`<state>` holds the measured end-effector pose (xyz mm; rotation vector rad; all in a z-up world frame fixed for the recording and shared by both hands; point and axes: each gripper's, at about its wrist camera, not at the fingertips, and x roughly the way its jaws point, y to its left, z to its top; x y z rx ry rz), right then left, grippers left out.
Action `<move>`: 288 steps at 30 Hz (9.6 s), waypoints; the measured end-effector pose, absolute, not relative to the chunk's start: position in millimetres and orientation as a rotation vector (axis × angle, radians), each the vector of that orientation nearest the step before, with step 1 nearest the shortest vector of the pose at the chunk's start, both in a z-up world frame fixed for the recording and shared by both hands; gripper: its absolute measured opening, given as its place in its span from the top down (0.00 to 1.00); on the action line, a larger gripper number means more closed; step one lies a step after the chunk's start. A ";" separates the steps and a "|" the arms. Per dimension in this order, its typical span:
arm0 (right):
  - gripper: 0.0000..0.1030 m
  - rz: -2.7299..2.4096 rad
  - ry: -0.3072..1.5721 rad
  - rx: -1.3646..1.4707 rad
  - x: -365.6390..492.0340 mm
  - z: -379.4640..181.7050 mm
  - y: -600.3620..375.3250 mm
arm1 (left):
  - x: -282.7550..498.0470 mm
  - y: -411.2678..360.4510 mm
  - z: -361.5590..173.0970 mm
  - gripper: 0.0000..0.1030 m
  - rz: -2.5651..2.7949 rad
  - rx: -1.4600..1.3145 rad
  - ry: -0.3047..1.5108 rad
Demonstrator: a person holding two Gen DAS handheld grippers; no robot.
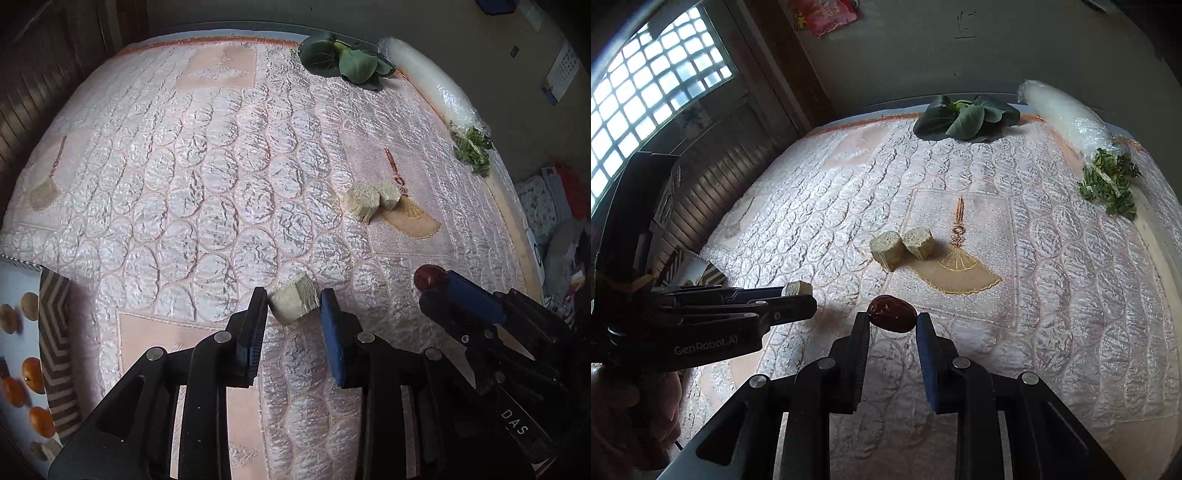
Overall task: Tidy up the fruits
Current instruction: 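Grasp a beige tofu cube with the left gripper while the right gripper grasps a red date, then carry the tofu cube and date into the tray and open both grippers, then move both grippers back to the bed toward the two round cake slices, then grasp a round cake slice with the left gripper while the right gripper grasps the other, then carry both cake slices into the tray and open both grippers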
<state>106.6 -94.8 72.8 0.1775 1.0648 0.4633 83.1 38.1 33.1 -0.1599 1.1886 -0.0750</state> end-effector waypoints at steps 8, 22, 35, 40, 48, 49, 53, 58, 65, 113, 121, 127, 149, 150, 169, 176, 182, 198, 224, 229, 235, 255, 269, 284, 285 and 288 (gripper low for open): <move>0.76 0.540 1.064 0.147 89.3 83.8 -52.0 | 53.5 77.5 43.5 0.73 0.014 -0.156 1.157; 0.76 0.707 1.034 0.056 66.8 103.1 40.5 | -0.1 166.9 59.9 0.73 0.177 -0.214 1.106; 0.76 0.827 1.021 -0.003 50.7 110.2 109.8 | -41.9 237.0 63.3 0.73 0.294 -0.257 1.084; 0.76 0.864 1.019 -0.023 45.8 111.6 131.2 | -54.4 258.2 64.8 0.73 0.338 -0.279 1.076; 0.76 0.913 1.013 -0.051 41.4 114.1 160.4 | -73.5 284.6 61.7 0.73 0.395 -0.310 1.079; 0.76 0.918 1.014 -0.054 41.2 113.9 163.4 | -75.0 286.9 61.0 0.73 0.400 -0.313 1.080; 0.76 0.935 1.017 -0.065 43.5 111.3 172.0 | -82.5 297.0 57.4 0.73 0.426 -0.316 1.084; 0.76 0.956 1.024 -0.077 46.0 108.4 182.5 | -89.3 307.2 54.2 0.73 0.449 -0.327 1.091; 0.76 0.990 1.027 -0.093 46.0 105.6 198.6 | -95.0 318.4 49.9 0.73 0.463 -0.345 1.098; 0.75 1.080 1.085 -0.224 44.3 79.2 245.7 | -112.3 330.1 37.2 0.54 0.493 -0.404 1.147; 0.75 1.039 1.034 -0.141 46.7 102.5 216.4 | -101.2 313.4 55.5 0.30 0.418 -0.417 1.089; 0.75 1.000 1.034 -0.108 49.2 104.5 193.7 | -95.2 306.7 59.4 0.30 0.413 -0.398 1.096; 0.75 0.746 1.037 -0.002 59.1 103.9 70.4 | -13.0 192.5 66.2 0.30 0.238 -0.232 1.100; 0.75 0.722 1.038 0.004 61.0 102.6 61.0 | -7.6 184.2 66.2 0.30 0.221 -0.224 1.100; 0.75 0.383 1.103 0.092 93.8 70.0 -106.7 | 100.0 27.4 45.9 0.30 -0.162 -0.113 1.110; 0.75 0.360 1.103 0.119 111.4 63.6 -124.9 | 140.0 6.5 28.3 0.30 -0.157 -0.051 1.135; 0.75 0.364 1.114 0.129 131.7 52.4 -126.2 | 159.7 -4.5 13.8 0.30 -0.159 -0.023 1.159; 0.75 0.460 1.112 0.094 172.4 36.4 -117.7 | 173.6 -2.6 7.5 0.68 -0.191 0.015 1.149; 0.78 0.648 1.061 -0.068 203.2 31.3 -78.1 | 173.8 8.5 16.8 0.73 -0.250 -0.020 1.171; 0.78 0.624 1.051 -0.062 188.5 36.7 -80.7 | 170.7 8.1 17.1 0.73 -0.247 -0.034 1.168; 0.78 0.520 1.048 0.016 172.8 48.9 -95.6 | 153.9 7.1 24.7 0.74 -0.241 -0.025 1.152; 0.78 0.513 1.029 0.042 100.7 90.3 -59.5 | 64.8 62.7 55.9 0.74 -0.060 -0.030 1.102; 0.78 0.675 1.009 -0.024 74.8 106.0 24.2 | 5.8 148.9 71.2 0.74 0.129 -0.083 1.054; 0.78 0.904 0.984 -0.121 45.0 117.2 134.6 | -54.8 246.9 69.6 0.74 0.314 -0.177 1.049; 0.78 0.918 0.985 -0.128 43.7 117.1 141.6 | -58.4 251.6 68.4 0.74 0.323 -0.182 1.051; 0.78 0.950 0.991 -0.145 41.2 114.7 161.0 | -69.4 265.2 63.6 0.74 0.354 -0.202 1.059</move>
